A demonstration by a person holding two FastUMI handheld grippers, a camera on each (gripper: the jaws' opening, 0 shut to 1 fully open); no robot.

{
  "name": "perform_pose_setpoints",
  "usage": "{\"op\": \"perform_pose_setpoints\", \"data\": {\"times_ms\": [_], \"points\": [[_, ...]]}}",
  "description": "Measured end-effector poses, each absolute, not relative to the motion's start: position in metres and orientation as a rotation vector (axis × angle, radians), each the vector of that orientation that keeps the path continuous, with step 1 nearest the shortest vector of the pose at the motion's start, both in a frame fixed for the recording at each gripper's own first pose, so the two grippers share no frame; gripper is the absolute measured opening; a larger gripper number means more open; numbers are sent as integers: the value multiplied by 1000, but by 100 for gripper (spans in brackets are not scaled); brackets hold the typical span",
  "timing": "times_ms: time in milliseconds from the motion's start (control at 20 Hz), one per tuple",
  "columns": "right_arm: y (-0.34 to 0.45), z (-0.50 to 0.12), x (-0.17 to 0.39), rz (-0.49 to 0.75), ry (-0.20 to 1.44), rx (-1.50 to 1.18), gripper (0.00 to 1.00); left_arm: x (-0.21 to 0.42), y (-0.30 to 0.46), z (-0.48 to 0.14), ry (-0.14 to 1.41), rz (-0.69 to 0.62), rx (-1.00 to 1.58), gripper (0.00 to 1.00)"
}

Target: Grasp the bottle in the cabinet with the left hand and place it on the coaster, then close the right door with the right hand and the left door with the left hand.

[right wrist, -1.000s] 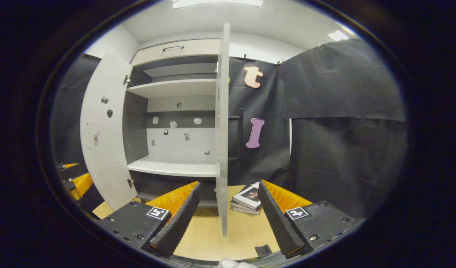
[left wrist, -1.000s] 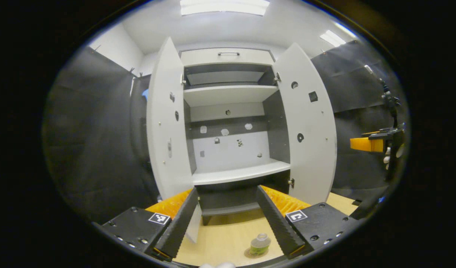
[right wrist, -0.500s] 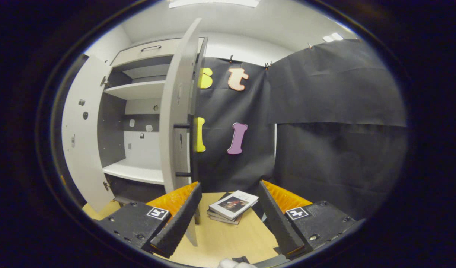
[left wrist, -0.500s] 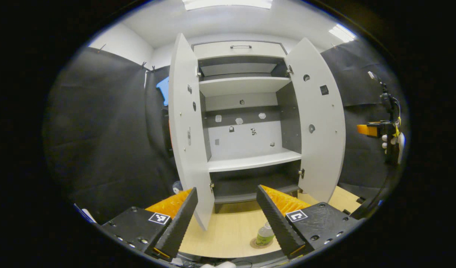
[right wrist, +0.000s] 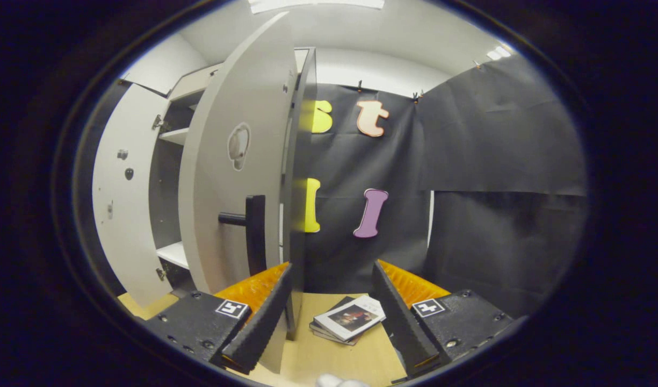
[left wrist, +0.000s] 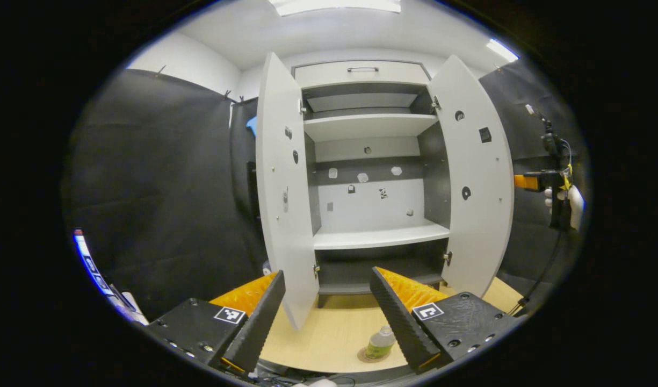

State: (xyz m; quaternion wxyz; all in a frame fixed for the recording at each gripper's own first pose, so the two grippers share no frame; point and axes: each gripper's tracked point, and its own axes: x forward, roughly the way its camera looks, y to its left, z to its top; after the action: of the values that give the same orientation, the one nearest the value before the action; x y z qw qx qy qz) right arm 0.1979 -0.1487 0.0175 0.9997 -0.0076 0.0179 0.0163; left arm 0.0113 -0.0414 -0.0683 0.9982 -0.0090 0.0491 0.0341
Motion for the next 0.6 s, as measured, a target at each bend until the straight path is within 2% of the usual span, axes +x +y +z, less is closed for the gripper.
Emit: {"op": "perform_pose_setpoints", "data": {"times_ms": [250, 600], "points": [[-133, 15, 198, 123, 83, -26, 95, 3, -36, -66, 100, 137, -17, 97], [-48, 19, 199, 230, 56, -57, 95, 0, -20, -66, 107, 165, 6, 96]]}}
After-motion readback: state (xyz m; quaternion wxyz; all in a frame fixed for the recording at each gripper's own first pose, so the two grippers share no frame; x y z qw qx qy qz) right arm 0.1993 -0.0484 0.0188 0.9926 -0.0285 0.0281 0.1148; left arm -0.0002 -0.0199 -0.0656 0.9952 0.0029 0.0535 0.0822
